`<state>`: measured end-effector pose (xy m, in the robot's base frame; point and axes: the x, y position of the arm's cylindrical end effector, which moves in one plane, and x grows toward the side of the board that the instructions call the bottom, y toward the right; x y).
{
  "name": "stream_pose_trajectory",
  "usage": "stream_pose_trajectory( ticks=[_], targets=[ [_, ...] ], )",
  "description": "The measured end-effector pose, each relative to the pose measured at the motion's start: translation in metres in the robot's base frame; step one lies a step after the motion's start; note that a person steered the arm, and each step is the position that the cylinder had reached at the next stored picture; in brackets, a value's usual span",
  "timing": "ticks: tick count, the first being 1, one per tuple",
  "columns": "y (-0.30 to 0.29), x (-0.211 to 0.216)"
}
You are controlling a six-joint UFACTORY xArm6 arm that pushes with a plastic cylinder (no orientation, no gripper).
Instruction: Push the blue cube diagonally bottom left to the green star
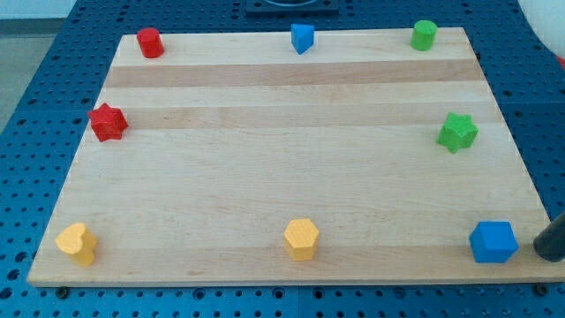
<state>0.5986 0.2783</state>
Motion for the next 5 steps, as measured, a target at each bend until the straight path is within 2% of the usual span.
stream_pose_trajectory(
  ticks=[2, 5],
  targets=[
    [-0.027, 0.000],
    [-0.054, -0.030]
  ],
)
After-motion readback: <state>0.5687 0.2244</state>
